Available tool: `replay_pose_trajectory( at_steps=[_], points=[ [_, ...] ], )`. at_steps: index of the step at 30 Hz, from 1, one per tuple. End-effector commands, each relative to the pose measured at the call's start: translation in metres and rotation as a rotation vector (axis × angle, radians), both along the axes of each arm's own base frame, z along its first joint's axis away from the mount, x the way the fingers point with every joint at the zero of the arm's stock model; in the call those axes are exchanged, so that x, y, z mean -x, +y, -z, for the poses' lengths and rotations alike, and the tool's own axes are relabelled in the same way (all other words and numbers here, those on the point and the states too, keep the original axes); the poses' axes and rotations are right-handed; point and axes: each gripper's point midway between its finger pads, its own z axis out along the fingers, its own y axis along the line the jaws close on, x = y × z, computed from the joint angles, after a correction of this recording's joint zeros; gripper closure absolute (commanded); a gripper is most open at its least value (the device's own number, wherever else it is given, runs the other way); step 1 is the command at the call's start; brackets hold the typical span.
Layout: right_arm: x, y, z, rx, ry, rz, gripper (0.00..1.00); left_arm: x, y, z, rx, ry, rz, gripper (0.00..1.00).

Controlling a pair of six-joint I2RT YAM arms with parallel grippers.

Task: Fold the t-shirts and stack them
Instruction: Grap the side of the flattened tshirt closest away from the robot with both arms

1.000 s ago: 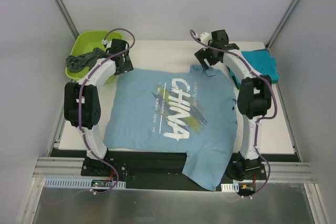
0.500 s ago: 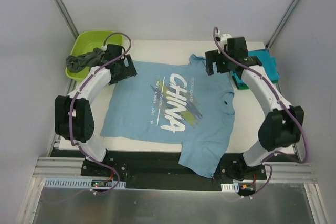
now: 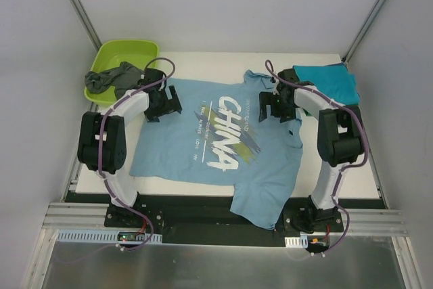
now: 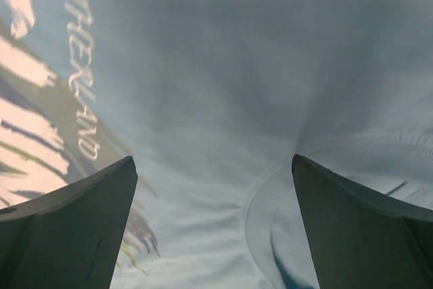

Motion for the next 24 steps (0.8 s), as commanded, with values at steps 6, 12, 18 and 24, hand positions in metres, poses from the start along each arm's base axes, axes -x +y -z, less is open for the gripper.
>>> replay_pose_trajectory(
  at_steps=[6, 12, 18, 24],
  points=[
    [-0.053, -0.021, 0.011, -0.077, 0.090, 0.100, 0.00, -0.046, -0.013, 0.025, 0.043, 0.028, -0.004, 0.01],
    [-0.085, -0.036, 0.012, -0.056, 0.071, 0.123, 0.00, -0.068, -0.017, 0.043, 0.054, 0.052, -0.010, 0.01],
    [-0.127, -0.035, 0.001, -0.060, -0.002, 0.082, 0.00, -0.087, -0.019, 0.044, 0.068, 0.038, -0.020, 0.01],
    [-0.133, -0.022, -0.047, -0.072, -0.104, 0.025, 0.00, -0.105, -0.032, -0.020, 0.126, -0.101, 0.038, 0.01]
  ],
)
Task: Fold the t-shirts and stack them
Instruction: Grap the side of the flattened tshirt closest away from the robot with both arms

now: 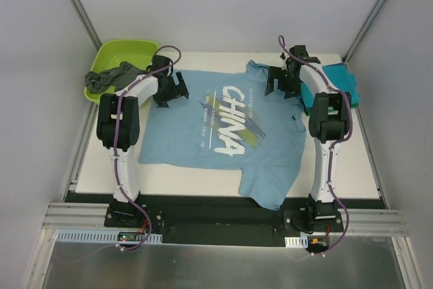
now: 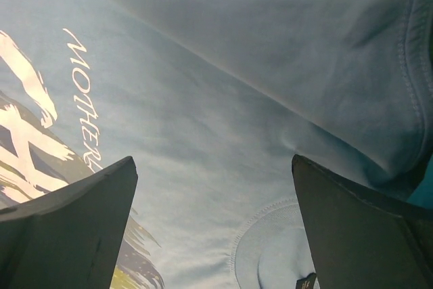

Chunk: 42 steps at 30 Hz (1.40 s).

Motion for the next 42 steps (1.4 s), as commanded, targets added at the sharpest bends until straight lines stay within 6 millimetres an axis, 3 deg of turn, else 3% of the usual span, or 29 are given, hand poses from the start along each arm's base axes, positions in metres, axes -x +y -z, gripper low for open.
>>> replay_pose_trajectory(
  at_steps=[1, 3, 4, 8, 13, 17, 21, 24, 28, 29, 33, 37, 40, 42],
  points=[
    [0.002, 0.013, -0.060, 0.016, -0.114, -0.079, 0.01, -0.011, -0.007, -0.061, 0.065, -0.118, 0.031, 0.01],
    [0.017, 0.014, -0.090, 0.060, -0.171, -0.101, 0.01, 0.003, -0.005, -0.089, 0.070, -0.163, 0.040, 0.01],
    [0.027, 0.016, -0.095, 0.080, -0.179, -0.108, 0.01, 0.015, -0.001, -0.097, 0.063, -0.172, 0.026, 0.01],
    [0.074, 0.029, -0.125, 0.110, -0.281, -0.123, 0.00, 0.076, 0.023, -0.103, 0.000, -0.177, -0.044, 0.01],
    [0.135, 0.023, -0.151, 0.097, -0.427, -0.041, 0.01, 0.167, 0.067, -0.078, -0.099, -0.144, -0.252, 0.01],
    [0.174, 0.012, -0.137, -0.058, -0.506, 0.114, 0.00, 0.223, 0.094, -0.054, -0.144, -0.119, -0.411, 0.01],
    [0.195, 0.002, -0.131, -0.224, -0.581, 0.268, 0.00, 0.257, 0.113, -0.026, -0.183, -0.087, -0.524, 0.01],
    [0.207, 0.004, -0.128, -0.252, -0.660, 0.218, 0.01, 0.269, 0.116, -0.004, -0.180, -0.019, -0.567, 0.03],
    [0.221, 0.007, -0.122, -0.258, -0.657, 0.170, 0.00, 0.269, 0.124, 0.008, -0.194, 0.039, -0.628, 0.16],
    [0.230, 0.006, -0.110, -0.238, -0.598, 0.160, 0.01, 0.268, 0.124, 0.012, -0.198, 0.047, -0.630, 0.21],
    [0.245, 0.009, -0.095, -0.229, -0.516, 0.133, 0.00, 0.260, 0.131, 0.021, -0.218, 0.053, -0.664, 0.38],
    [0.257, 0.013, -0.081, -0.225, -0.479, 0.103, 0.00, 0.254, 0.123, 0.035, -0.181, 0.105, -0.656, 0.55],
    [0.264, 0.016, -0.074, -0.202, -0.473, 0.081, 0.01, 0.248, 0.117, 0.039, -0.153, 0.127, -0.636, 0.60],
    [0.270, 0.018, -0.072, -0.180, -0.461, 0.063, 0.00, 0.248, 0.114, 0.041, -0.145, 0.137, -0.620, 0.69]
  ],
)
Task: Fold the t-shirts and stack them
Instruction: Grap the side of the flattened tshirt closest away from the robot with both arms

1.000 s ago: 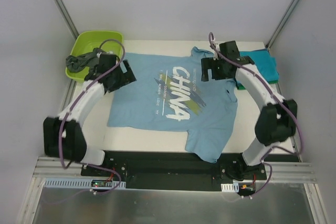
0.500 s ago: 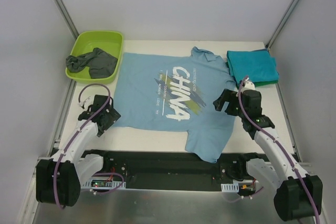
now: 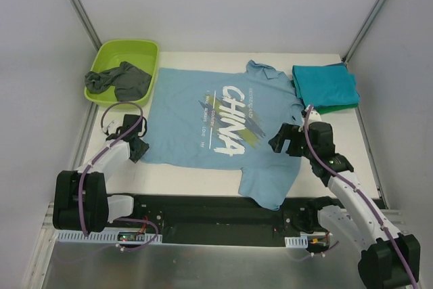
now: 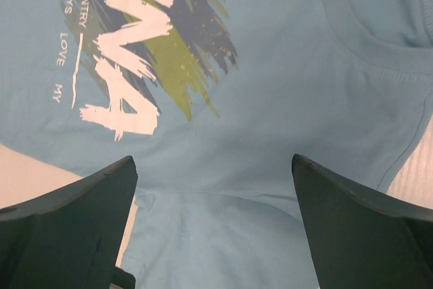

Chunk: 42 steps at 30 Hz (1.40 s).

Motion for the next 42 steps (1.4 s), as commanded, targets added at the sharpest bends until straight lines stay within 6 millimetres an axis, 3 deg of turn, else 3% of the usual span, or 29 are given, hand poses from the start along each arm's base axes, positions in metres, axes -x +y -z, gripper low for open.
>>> replay_pose_trajectory(
  at_steps=[1, 6, 9, 12, 20, 25, 27, 29, 31, 35, 42],
  points=[
    [0.014, 0.004, 0.003, 0.051, 0.018, -0.036, 0.00, 0.005, -0.013, 0.015, 0.079, 0.042, 0.019, 0.73],
    [0.027, -0.007, 0.008, 0.106, 0.083, 0.005, 0.00, 0.013, -0.011, 0.015, 0.063, 0.032, 0.045, 0.82],
    [0.033, -0.010, 0.009, 0.113, 0.114, 0.023, 0.01, 0.015, -0.011, 0.007, 0.059, 0.011, 0.057, 0.72],
    [0.038, -0.012, 0.010, 0.129, 0.137, 0.024, 0.00, 0.021, -0.007, 0.002, 0.041, 0.004, 0.051, 0.69],
    [0.044, -0.013, 0.018, 0.152, 0.180, 0.011, 0.01, 0.039, -0.009, 0.005, 0.050, 0.046, 0.056, 0.68],
    [0.050, -0.015, 0.024, 0.179, 0.212, 0.005, 0.01, 0.040, -0.021, 0.008, 0.116, 0.046, 0.073, 0.67],
    [0.050, -0.014, 0.024, 0.179, 0.212, -0.001, 0.00, 0.040, -0.019, 0.009, 0.102, 0.039, 0.074, 0.72],
    [0.052, -0.014, 0.024, 0.182, 0.221, -0.001, 0.00, 0.039, -0.020, 0.008, 0.108, 0.026, 0.078, 1.00],
    [0.053, -0.020, 0.024, 0.227, 0.237, 0.031, 0.01, 0.031, -0.025, 0.005, 0.124, -0.013, 0.131, 1.00],
    [0.070, -0.023, 0.023, 0.380, 0.299, 0.024, 0.02, 0.023, -0.017, -0.008, 0.077, -0.095, 0.127, 1.00],
    [0.140, 0.019, 0.055, 0.461, 0.503, -0.178, 0.15, 0.006, -0.002, -0.033, -0.008, -0.177, 0.104, 1.00]
  ],
)
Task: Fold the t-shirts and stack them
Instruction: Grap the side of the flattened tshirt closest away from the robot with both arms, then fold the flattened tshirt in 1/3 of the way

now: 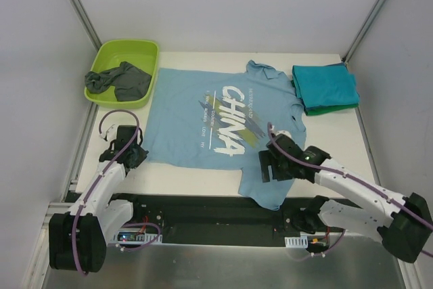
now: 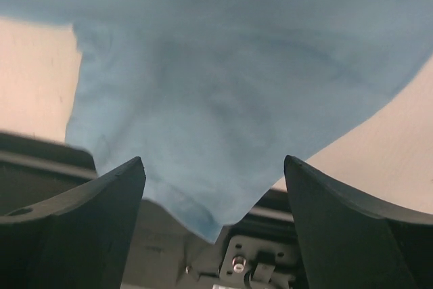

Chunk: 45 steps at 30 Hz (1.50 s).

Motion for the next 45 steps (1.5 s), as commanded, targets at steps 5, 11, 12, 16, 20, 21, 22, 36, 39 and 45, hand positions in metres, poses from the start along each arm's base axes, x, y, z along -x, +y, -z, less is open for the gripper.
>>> replay_pose_trajectory(
  at_steps=[5, 11, 12, 16, 20, 21, 22, 36, 39, 45],
  points=[
    [0.083, 0.029, 0.032, 0.097, 0.262, -0.157, 0.28, -0.014, 0.006, -0.015, -0.041, -0.023, 0.028, 1.00],
    [0.108, 0.015, 0.045, 0.203, 0.352, -0.193, 0.32, -0.012, 0.005, -0.016, -0.034, -0.041, 0.025, 1.00],
    [0.110, 0.011, 0.047, 0.218, 0.362, -0.191, 0.32, -0.012, 0.005, -0.016, -0.036, -0.044, 0.025, 1.00],
    [0.120, 0.010, 0.051, 0.228, 0.420, -0.194, 0.34, -0.011, 0.005, -0.016, -0.038, -0.042, 0.023, 1.00],
    [0.122, 0.003, 0.058, 0.274, 0.445, -0.172, 0.40, -0.013, 0.004, -0.017, -0.031, -0.042, 0.024, 1.00],
    [0.122, 0.001, 0.060, 0.290, 0.448, -0.170, 0.43, -0.013, 0.004, -0.016, -0.031, -0.039, 0.024, 1.00],
    [0.122, 0.000, 0.061, 0.298, 0.447, -0.170, 0.47, -0.013, 0.004, -0.017, -0.030, -0.044, 0.023, 1.00],
    [0.089, -0.010, 0.032, 0.307, 0.308, -0.086, 1.00, -0.019, -0.003, -0.030, 0.007, -0.095, 0.040, 1.00],
    [0.070, -0.015, 0.013, 0.259, 0.247, -0.054, 1.00, -0.024, -0.007, -0.037, 0.023, -0.111, 0.047, 1.00],
    [0.016, -0.024, -0.030, 0.178, 0.107, 0.024, 1.00, -0.039, -0.007, -0.056, 0.029, -0.150, 0.037, 1.00]
  ],
)
